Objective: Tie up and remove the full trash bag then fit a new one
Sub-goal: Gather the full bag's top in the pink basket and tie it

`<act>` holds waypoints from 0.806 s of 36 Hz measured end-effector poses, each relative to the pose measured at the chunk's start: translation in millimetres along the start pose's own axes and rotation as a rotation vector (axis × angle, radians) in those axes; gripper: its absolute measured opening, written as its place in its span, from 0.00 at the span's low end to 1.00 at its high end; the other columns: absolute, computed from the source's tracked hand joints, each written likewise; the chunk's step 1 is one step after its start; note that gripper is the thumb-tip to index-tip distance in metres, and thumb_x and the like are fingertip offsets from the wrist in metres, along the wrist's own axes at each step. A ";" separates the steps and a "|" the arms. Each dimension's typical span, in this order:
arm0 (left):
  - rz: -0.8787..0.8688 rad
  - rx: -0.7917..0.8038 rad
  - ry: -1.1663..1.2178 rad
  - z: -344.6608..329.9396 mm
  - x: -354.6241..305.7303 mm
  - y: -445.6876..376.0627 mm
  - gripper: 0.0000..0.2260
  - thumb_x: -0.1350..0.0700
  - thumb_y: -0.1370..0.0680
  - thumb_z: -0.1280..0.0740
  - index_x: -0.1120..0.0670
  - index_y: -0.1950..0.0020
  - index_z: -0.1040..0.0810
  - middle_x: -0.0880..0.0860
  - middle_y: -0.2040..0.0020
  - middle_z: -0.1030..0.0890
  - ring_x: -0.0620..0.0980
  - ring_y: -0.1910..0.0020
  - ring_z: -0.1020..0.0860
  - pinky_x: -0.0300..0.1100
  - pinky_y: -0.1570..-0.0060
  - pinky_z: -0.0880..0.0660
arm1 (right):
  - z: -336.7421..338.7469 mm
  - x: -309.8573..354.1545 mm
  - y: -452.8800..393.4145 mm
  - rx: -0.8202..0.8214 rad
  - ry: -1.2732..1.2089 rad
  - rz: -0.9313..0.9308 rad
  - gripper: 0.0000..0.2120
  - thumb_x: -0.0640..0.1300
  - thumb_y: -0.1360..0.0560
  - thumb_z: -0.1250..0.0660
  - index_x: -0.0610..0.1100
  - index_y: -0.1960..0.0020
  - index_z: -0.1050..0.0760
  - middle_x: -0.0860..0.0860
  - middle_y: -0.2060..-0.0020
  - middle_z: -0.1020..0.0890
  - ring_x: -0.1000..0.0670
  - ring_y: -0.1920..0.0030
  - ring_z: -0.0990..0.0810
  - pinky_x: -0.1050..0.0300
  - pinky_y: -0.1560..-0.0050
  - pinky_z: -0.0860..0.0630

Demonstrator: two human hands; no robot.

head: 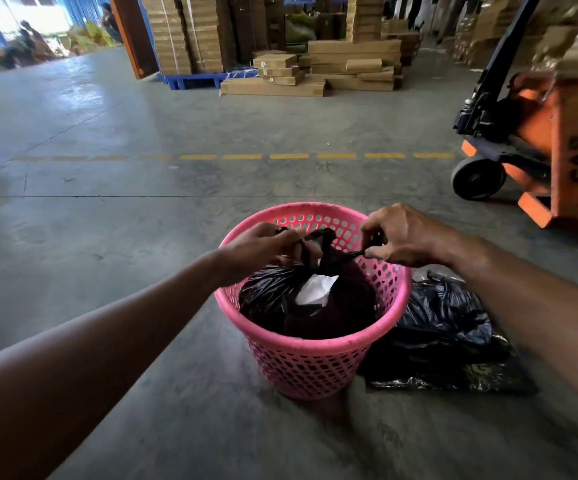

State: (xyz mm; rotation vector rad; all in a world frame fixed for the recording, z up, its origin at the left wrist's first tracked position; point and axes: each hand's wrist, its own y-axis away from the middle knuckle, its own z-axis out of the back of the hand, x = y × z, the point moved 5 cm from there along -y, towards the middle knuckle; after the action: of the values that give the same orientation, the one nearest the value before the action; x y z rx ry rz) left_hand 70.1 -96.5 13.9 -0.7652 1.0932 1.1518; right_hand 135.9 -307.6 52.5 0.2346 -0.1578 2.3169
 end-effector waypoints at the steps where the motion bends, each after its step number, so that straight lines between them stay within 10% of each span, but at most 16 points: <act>1: 0.010 -0.025 0.071 -4.7 -1.5 -1.0 0.22 0.51 0.15 0.42 0.67 0.54 0.20 0.64 0.45 0.15 0.57 0.46 0.17 0.48 0.43 0.25 | 4.8 2.9 -0.4 -0.018 -0.004 0.020 0.01 0.45 0.30 0.26 0.48 0.58 0.16 0.56 0.62 0.18 0.52 0.58 0.19 0.52 0.53 0.21; 9: 0.033 -0.101 0.232 -22.0 -7.5 -18.8 0.14 0.59 0.18 0.41 0.56 0.48 0.15 0.60 0.58 0.21 0.53 0.56 0.22 0.41 0.56 0.27 | 20.9 31.3 -4.4 -0.196 0.038 0.187 0.04 0.50 0.29 0.28 0.51 0.55 0.18 0.56 0.60 0.18 0.51 0.54 0.24 0.47 0.54 0.23; 14: -0.005 -0.058 0.056 -34.1 -13.1 -22.3 0.11 0.62 0.21 0.37 0.70 0.45 0.22 0.61 0.57 0.24 0.55 0.59 0.26 0.37 0.62 0.28 | 19.1 45.9 -10.0 -0.265 -0.102 0.204 0.07 0.49 0.31 0.30 0.51 0.54 0.18 0.55 0.62 0.15 0.52 0.61 0.18 0.50 0.60 0.21; 18: -0.023 -0.113 0.023 -33.3 -9.9 -22.6 0.10 0.58 0.19 0.38 0.64 0.51 0.21 0.61 0.57 0.24 0.56 0.59 0.27 0.46 0.59 0.30 | 18.1 47.6 -12.6 -0.292 -0.320 0.165 0.08 0.41 0.31 0.28 0.49 0.53 0.17 0.55 0.62 0.15 0.59 0.64 0.19 0.67 0.63 0.27; 29: 0.052 -0.049 0.184 -27.4 4.5 -25.2 0.11 0.56 0.21 0.43 0.56 0.59 0.24 0.53 0.63 0.23 0.48 0.65 0.26 0.42 0.63 0.32 | -10.5 25.7 -15.4 -0.200 -0.479 0.024 0.09 0.39 0.32 0.25 0.48 0.53 0.17 0.55 0.60 0.13 0.61 0.60 0.16 0.64 0.55 0.21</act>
State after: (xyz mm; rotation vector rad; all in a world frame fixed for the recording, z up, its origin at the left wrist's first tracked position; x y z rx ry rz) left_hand 87.1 -126.6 -0.5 -0.8999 1.2473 1.1725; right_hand 128.5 -277.0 48.5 0.6849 -0.6288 2.2103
